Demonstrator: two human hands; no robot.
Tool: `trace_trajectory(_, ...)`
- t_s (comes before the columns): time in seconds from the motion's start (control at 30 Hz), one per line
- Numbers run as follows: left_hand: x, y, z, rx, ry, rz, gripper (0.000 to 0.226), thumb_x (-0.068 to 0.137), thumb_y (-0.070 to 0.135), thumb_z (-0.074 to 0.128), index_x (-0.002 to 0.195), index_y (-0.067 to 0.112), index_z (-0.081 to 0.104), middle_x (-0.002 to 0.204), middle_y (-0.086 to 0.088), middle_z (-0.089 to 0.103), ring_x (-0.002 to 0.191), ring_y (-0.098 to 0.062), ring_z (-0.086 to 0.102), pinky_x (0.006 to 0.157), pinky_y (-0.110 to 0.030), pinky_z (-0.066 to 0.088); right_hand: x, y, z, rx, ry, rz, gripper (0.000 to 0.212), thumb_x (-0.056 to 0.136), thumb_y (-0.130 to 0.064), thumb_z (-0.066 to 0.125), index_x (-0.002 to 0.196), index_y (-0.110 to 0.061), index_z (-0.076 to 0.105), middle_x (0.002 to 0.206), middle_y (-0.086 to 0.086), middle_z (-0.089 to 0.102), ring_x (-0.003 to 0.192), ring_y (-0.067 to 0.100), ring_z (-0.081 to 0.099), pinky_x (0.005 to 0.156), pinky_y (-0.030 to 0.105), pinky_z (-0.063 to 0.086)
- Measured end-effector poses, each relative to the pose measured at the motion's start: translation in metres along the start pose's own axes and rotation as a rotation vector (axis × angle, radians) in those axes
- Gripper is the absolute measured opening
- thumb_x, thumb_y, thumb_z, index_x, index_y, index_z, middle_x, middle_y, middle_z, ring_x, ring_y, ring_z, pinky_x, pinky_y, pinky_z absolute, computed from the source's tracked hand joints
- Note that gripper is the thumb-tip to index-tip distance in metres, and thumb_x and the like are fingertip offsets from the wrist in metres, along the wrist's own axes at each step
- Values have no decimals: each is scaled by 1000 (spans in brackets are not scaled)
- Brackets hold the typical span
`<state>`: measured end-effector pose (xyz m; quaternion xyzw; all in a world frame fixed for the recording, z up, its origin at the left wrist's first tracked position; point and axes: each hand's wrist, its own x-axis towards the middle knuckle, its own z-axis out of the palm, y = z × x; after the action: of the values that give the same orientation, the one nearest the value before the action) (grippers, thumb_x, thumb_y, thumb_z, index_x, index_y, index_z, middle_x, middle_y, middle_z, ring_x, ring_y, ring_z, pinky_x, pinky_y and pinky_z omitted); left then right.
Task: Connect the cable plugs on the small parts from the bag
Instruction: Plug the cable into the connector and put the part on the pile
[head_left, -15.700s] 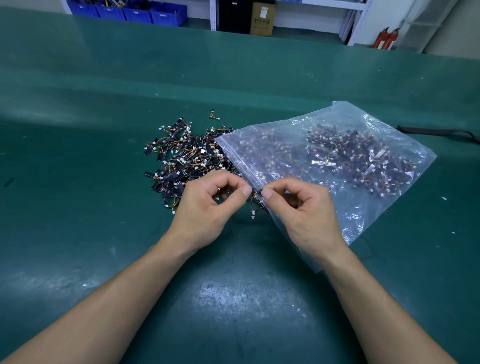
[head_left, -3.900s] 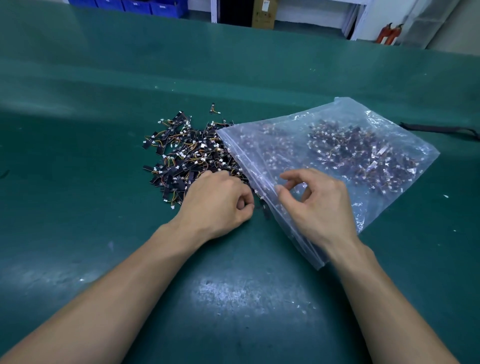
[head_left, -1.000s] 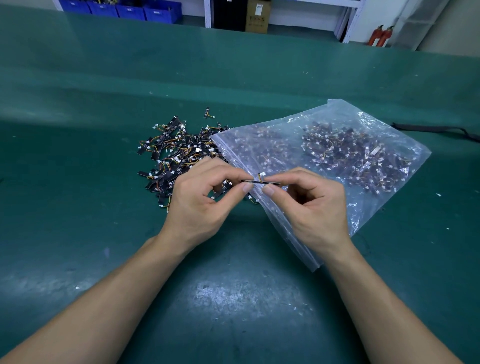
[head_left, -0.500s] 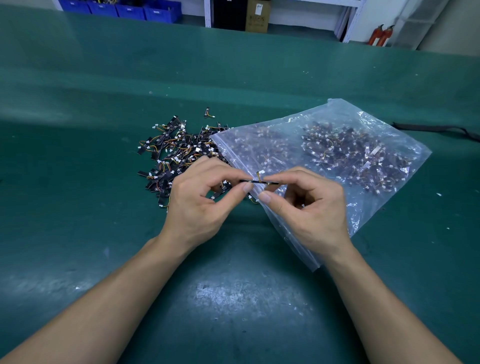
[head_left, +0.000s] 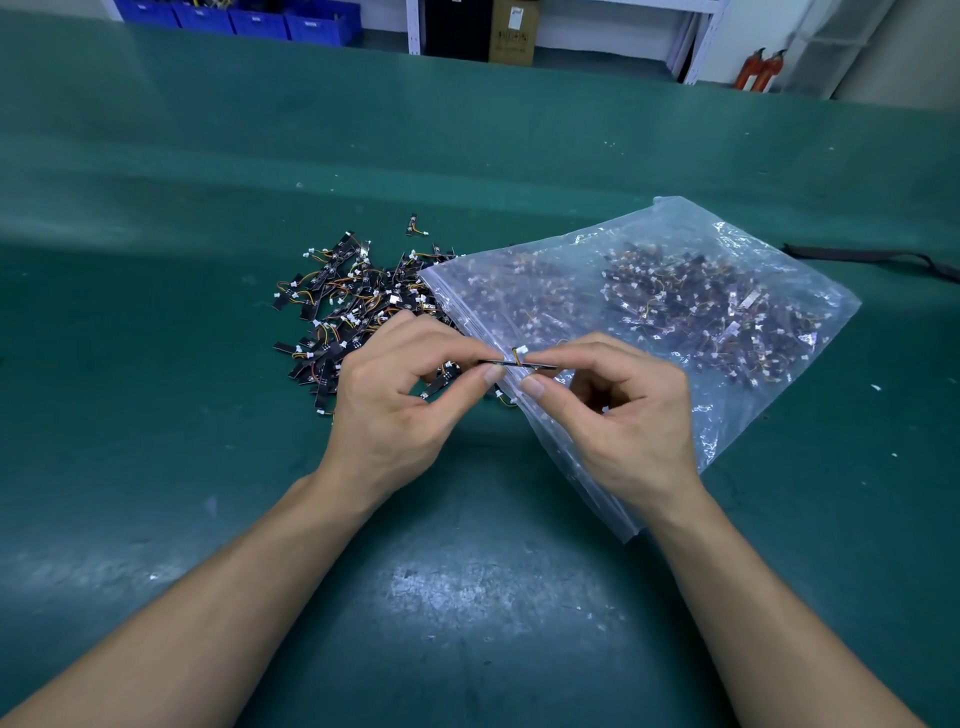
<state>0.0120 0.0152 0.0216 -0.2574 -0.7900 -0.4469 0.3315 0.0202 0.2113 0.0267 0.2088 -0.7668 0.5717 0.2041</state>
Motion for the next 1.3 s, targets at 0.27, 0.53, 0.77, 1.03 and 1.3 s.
trace_trajectory(0.27, 0, 1, 0, -22, -21, -16, 4, 88, 12, 76, 92, 12, 77, 80, 3, 70, 73, -17, 58, 67, -26, 43, 0, -1, 0, -23, 4, -37, 10, 86, -14, 78, 93, -20, 76, 84, -8, 71, 52, 9, 47, 54, 15, 35)
trace_trajectory(0.53, 0, 3, 0, -31, -11, -6, 6, 88, 20, 77, 92, 15, 75, 78, 4, 69, 73, -18, 59, 67, -29, 43, 0, -2, 1, -27, 4, -51, 15, 85, -12, 79, 93, -24, 75, 84, -9, 70, 50, 11, 47, 52, 16, 35)
trace_trajectory(0.77, 0, 4, 0, -19, 35, -15, 6, 89, 21, 75, 91, 15, 77, 77, 6, 69, 75, -10, 58, 72, -23, 39, -2, -2, -1, -20, -22, -62, 16, 82, -13, 81, 96, -18, 77, 83, -7, 70, 47, 17, 48, 50, 19, 35)
trace_trajectory(1.03, 0, 2, -1, -15, -15, 6, 9, 87, 19, 78, 94, 14, 76, 82, 3, 71, 77, -14, 61, 73, -27, 42, 1, 0, 1, -29, 9, -93, 9, 84, -9, 80, 90, -14, 76, 82, -11, 69, 58, 1, 54, 58, 10, 35)
trace_trajectory(1.3, 1, 3, 0, -30, -38, 30, 5, 91, 21, 74, 95, 22, 73, 93, 17, 67, 82, -12, 60, 75, -27, 43, 0, 0, 2, -27, 1, -72, 11, 83, -10, 80, 91, -17, 76, 81, -8, 70, 55, 5, 51, 57, 12, 35)
